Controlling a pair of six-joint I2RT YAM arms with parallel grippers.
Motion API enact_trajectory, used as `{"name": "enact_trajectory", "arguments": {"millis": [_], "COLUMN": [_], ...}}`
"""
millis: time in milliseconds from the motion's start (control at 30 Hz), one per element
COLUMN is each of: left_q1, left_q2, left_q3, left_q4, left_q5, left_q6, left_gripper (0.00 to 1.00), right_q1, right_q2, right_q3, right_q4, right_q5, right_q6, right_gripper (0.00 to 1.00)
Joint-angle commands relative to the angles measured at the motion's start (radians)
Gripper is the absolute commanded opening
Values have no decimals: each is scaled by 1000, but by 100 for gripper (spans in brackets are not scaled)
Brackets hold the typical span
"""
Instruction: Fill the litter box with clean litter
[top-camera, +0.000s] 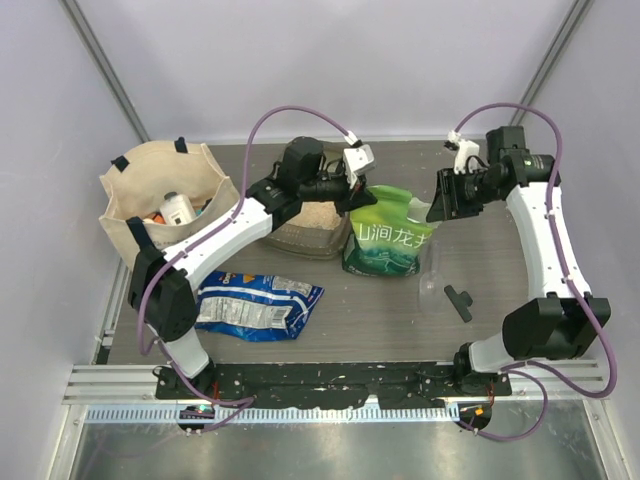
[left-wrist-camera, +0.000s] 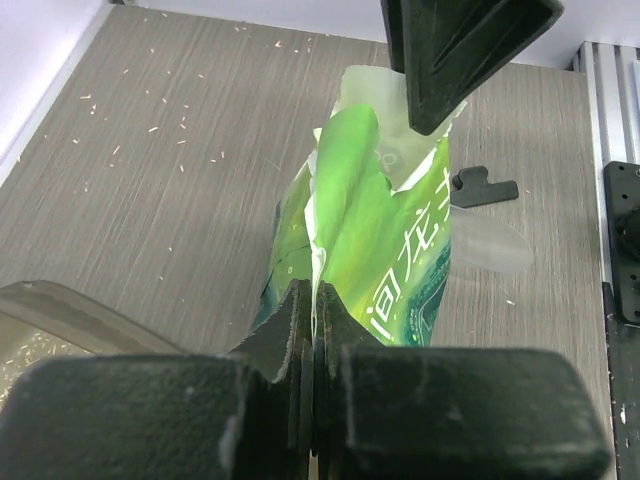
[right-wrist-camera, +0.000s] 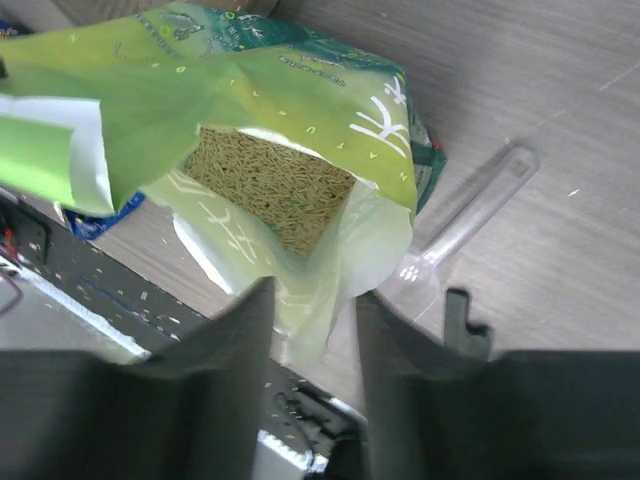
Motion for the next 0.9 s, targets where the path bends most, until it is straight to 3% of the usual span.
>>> {"name": "enact_trajectory", "arguments": {"millis": [0, 100, 133, 233, 367, 567, 833, 867], "left_q1": [37, 37, 37, 37, 37, 36, 36, 36], "left_q2": [-113, -126, -126, -118, -115, -109, -104, -103], "left_q3": [29, -14, -8, 4, 11, 14, 32, 32], "left_q4": [160, 197, 189, 155, 135, 129, 98, 102], "left_q5": [64, 69, 66, 56, 40, 30, 16, 15], "left_q6": [25, 28, 32, 45, 51, 45, 43, 45], "left_gripper": [0, 0, 0, 0, 0, 0, 0, 0], "right_q1": [-105, -272, -327, -354, -352, -335, -242, -234], "right_q2": [-74, -120, -137, -194, -229, -236, -236, -240], "right_q3": [14, 0, -14, -123, -235, -332, -399, -433], "right_q4": [16, -53, -90, -196, -305, -167, 95, 187], "right_q5": [-228, -445, -480, -515, -612, -683, -680, -672], "right_q6": [-86, -341, -550, -829, -1035, -973, -706, -666], "right_gripper": [56, 66, 68, 69, 69, 67, 65, 65]}}
